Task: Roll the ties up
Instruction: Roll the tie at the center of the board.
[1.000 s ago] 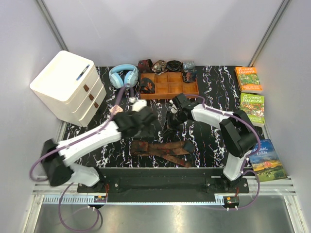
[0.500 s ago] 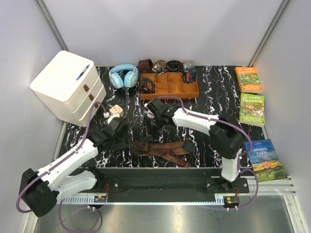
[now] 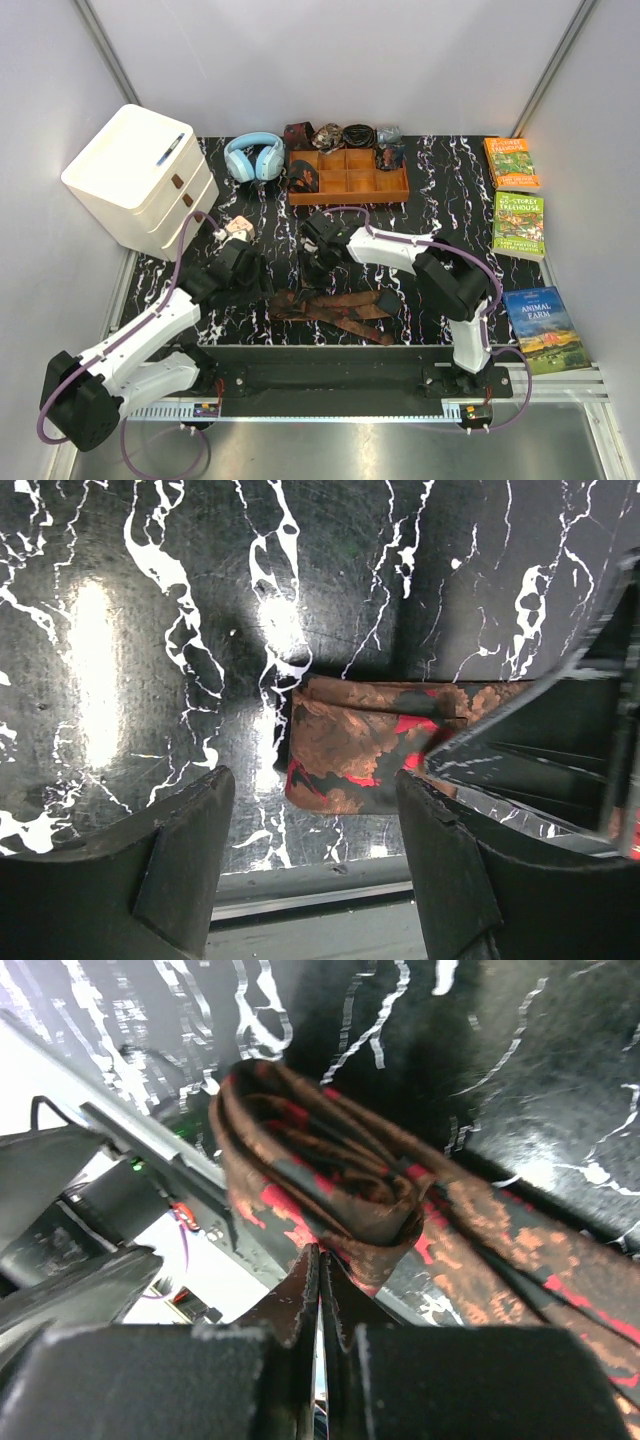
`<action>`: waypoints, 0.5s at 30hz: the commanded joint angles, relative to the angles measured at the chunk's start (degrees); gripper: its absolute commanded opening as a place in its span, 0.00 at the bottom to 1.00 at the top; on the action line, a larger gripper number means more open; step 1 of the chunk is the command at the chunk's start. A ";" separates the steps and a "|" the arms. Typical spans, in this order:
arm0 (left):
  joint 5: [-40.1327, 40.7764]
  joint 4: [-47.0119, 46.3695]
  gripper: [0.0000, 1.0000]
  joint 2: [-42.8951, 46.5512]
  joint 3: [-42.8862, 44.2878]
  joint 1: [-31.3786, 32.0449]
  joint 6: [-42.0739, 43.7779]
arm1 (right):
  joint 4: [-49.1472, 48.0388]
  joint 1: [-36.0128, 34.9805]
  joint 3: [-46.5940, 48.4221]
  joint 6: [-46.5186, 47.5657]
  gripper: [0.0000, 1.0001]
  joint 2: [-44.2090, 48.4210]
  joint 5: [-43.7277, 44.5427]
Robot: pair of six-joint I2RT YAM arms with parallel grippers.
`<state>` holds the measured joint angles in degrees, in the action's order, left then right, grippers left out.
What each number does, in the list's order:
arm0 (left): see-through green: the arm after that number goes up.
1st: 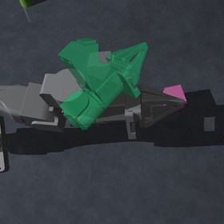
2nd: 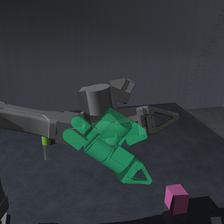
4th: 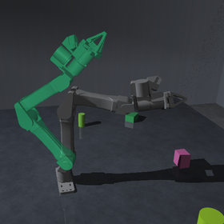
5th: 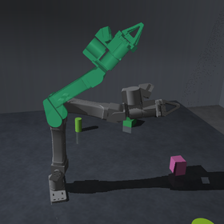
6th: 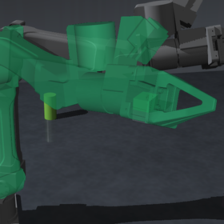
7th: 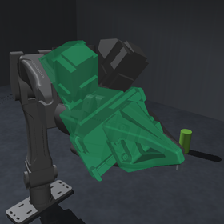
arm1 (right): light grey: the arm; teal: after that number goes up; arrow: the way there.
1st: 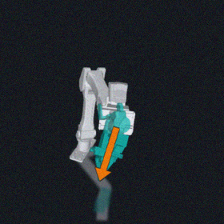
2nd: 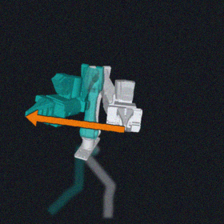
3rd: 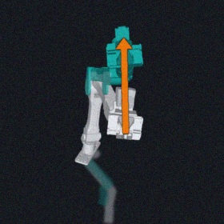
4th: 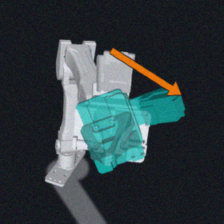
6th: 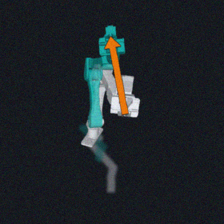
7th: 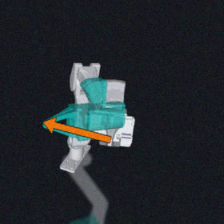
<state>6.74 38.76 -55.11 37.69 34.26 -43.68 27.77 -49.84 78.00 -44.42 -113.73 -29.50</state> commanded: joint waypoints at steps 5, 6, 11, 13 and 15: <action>-3.75 -7.11 0.65 -0.78 -3.41 -0.25 -1.23 | -0.44 -0.17 -2.06 2.32 0.04 -1.23 2.69; -4.28 -7.56 0.65 -0.87 -4.20 -0.25 -1.58 | -0.35 -0.08 -2.23 2.50 0.04 -1.23 2.78; -5.77 -12.12 0.63 -2.28 -7.19 -0.25 -2.55 | -0.44 0.10 -3.29 3.20 0.04 -1.67 2.95; -6.39 -13.44 0.62 -3.50 -8.59 -0.25 -2.81 | -0.44 0.27 -3.46 3.29 0.04 -1.93 3.04; -6.39 -15.55 0.61 -4.47 -9.30 -0.33 -2.90 | -0.44 0.27 -3.73 3.38 0.03 -2.02 3.13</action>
<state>2.55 29.80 -57.95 29.93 34.22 -45.60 27.14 -49.80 75.50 -42.78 -114.56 -29.32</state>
